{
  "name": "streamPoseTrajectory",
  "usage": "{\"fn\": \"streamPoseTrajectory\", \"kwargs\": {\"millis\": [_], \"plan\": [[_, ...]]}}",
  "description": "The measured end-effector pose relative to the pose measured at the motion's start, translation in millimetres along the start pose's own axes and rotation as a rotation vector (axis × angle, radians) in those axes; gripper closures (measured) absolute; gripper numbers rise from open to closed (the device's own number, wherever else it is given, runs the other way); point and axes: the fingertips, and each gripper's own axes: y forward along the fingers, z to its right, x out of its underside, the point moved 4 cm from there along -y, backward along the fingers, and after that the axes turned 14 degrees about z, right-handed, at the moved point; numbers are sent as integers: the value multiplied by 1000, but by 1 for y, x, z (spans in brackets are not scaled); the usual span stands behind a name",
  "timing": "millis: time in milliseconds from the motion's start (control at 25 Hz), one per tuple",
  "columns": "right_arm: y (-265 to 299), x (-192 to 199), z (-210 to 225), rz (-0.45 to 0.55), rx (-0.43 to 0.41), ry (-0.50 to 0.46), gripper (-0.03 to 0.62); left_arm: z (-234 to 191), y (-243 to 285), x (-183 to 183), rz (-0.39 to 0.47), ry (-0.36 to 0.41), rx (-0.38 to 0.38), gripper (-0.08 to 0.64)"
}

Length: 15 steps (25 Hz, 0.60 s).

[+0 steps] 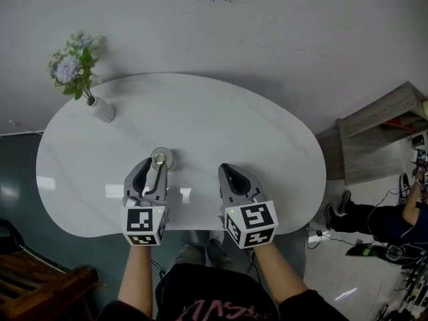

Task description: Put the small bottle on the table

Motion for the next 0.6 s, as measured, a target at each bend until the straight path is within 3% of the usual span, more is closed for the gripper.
{"fn": "streamPoseTrajectory", "kwargs": {"millis": [600], "plan": [[-27, -35, -7, 99, -13, -5, 525, 11, -31, -38, 65, 36, -57, 518]]}}
